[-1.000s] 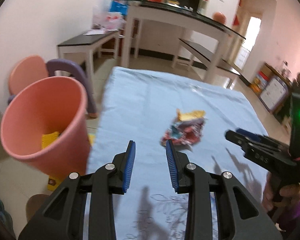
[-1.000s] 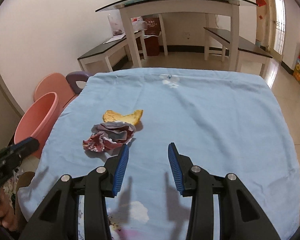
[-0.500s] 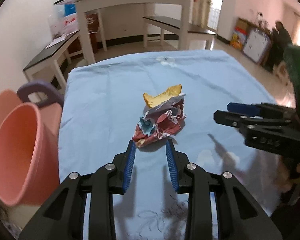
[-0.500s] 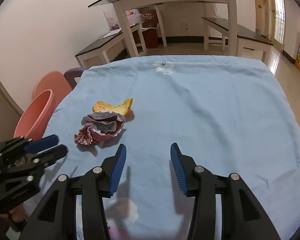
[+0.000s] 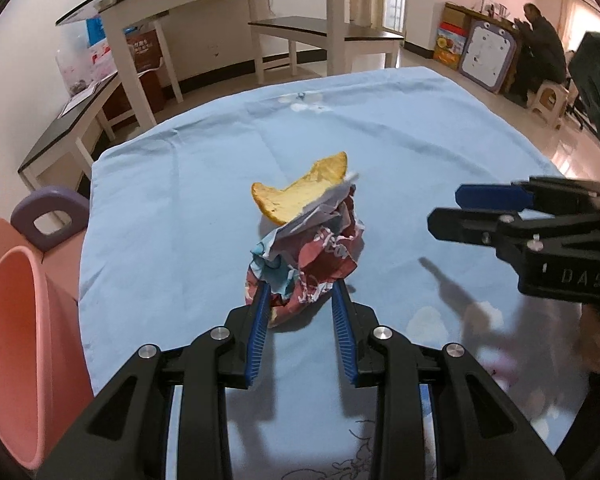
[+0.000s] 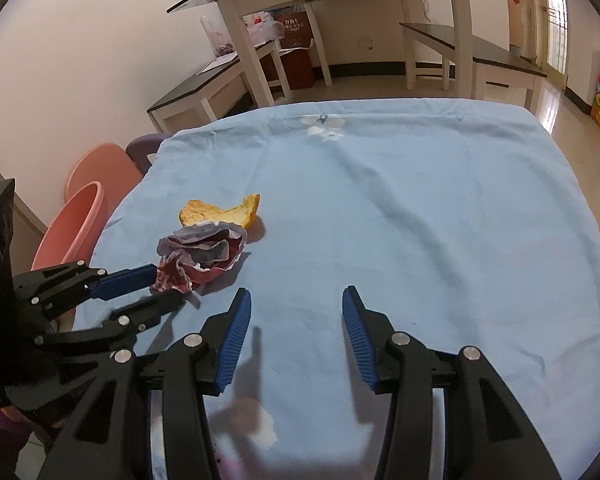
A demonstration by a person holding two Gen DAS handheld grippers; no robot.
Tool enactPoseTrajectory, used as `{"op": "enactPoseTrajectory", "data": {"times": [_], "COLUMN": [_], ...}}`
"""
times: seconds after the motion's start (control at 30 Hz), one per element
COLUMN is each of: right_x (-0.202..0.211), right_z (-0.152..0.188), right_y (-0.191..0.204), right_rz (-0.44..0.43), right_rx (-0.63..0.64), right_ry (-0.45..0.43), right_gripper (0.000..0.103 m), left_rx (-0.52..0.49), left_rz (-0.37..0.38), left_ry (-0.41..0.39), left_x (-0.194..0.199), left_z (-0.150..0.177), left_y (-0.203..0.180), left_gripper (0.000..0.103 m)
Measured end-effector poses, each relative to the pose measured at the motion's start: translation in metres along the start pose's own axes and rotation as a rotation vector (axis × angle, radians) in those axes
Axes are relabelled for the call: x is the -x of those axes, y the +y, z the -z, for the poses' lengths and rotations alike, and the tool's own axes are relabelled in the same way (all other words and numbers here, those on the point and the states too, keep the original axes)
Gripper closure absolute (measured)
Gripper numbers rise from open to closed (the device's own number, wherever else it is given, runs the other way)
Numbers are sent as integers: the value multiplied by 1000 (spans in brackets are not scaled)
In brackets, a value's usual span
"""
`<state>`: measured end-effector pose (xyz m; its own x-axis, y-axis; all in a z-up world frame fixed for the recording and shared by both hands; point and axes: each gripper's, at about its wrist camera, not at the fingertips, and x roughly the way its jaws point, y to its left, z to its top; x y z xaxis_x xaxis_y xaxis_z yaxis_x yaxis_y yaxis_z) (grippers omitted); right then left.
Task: Collect trash
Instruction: 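Grasp the red-white wrapper with the left gripper while the right grasps the bread crust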
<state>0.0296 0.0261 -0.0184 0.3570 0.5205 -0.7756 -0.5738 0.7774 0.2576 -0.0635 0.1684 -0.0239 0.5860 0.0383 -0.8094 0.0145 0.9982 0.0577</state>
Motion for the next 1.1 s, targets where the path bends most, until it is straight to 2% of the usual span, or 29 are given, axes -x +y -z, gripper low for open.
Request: {"op": "enactPoseTrajectory", "data": {"times": [0.17, 0.27, 0.4, 0.7, 1.0, 1.1], "right_x": [0, -2, -3, -5, -21, -32], "right_z": [-2, -2, -2, -9, -40, -47], "right_y": [1, -1, -2, -3, 17, 25], "right_rz": [-3, -8, -9, -36, -70, -63], "right_rx": [1, -12, -22, -38, 10, 38], "right_ry": [-3, 2, 7, -5, -51, -44], "right_gripper": [56, 56, 56, 56, 57, 69], "left_rx": [10, -2, 15, 162, 298, 314], "left_rz": [18, -1, 6, 83, 59, 48], "left_ry": [-19, -29, -40, -83, -111, -112], "left_x": [1, 1, 6, 38, 66, 71], "left_z": [1, 4, 6, 17, 38, 42], "left_y": [-1, -4, -4, 7, 20, 23], "left_gripper": [71, 73, 90, 91, 91, 91]}}
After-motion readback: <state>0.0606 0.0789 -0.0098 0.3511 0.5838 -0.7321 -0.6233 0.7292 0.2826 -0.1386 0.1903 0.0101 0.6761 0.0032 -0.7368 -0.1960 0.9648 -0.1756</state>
